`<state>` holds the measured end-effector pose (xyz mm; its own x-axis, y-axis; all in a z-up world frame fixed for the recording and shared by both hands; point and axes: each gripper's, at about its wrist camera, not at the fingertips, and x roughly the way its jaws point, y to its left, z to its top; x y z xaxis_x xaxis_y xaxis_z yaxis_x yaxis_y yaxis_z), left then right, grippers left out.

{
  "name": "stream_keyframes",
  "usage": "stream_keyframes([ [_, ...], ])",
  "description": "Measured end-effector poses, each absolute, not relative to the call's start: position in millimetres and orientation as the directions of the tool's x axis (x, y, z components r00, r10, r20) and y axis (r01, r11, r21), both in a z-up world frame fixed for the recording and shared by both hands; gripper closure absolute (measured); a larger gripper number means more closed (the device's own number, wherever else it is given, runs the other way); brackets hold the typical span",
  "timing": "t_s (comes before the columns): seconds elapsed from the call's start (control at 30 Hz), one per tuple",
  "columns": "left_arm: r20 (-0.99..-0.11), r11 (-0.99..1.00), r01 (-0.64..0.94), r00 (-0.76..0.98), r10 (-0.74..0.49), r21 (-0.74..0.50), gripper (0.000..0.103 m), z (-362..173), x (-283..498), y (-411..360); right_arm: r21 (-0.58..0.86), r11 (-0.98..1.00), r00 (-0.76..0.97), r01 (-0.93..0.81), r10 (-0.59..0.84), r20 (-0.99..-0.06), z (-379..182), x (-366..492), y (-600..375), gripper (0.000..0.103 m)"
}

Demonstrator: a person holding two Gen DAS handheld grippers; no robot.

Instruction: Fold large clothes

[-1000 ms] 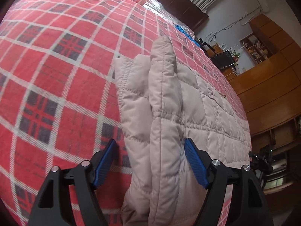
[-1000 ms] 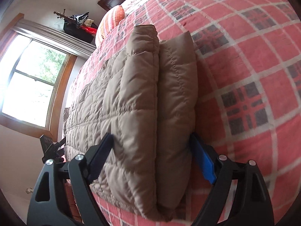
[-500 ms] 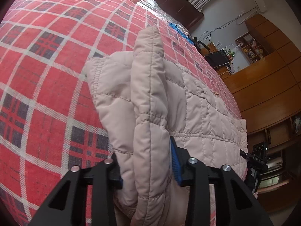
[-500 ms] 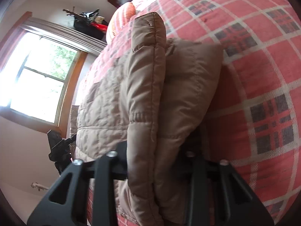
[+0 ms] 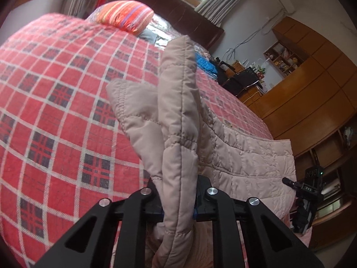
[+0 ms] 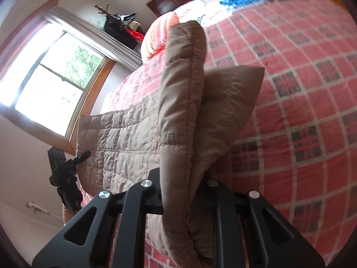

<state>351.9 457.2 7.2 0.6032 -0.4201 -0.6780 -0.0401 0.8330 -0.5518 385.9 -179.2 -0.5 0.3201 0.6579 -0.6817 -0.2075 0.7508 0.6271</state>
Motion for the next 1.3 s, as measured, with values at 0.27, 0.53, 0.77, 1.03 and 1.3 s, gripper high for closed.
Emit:
stream_keyframes([
  [0.27, -0.633, 0.847, 0.036, 0.648, -0.424, -0.531, 0.088, 59, 275, 447, 0.555, 0.772, 0.381, -0.308, 0.635, -0.672, 68, 308, -183, 0.089],
  [0.53, -0.631, 0.866, 0.071, 0.656, -0.415, -0.495, 0.088, 67, 200, 439, 0.497, 0.785, 0.393, -0.371, 0.617, -0.682, 77, 231, -174, 0.089],
  [0.77, -0.721, 0.902, 0.031, 0.59, -0.364, -0.43, 0.087, 13, 179, 433, 0.525, 0.796, 0.298, -0.3, 0.601, -0.741, 16, 224, -174, 0.089],
  [1.03, -0.79, 0.907, -0.048, 0.51, -0.339, -0.419, 0.078, -51, 181, 449, 0.548, 0.815, 0.23, -0.191, 0.579, -0.782, -40, 234, -181, 0.087],
  [1.3, -0.816, 0.936, -0.024, 0.498, -0.294, -0.352, 0.068, -66, 183, 439, 0.506, 0.849, 0.196, -0.15, 0.527, -0.827, -67, 232, -172, 0.08],
])
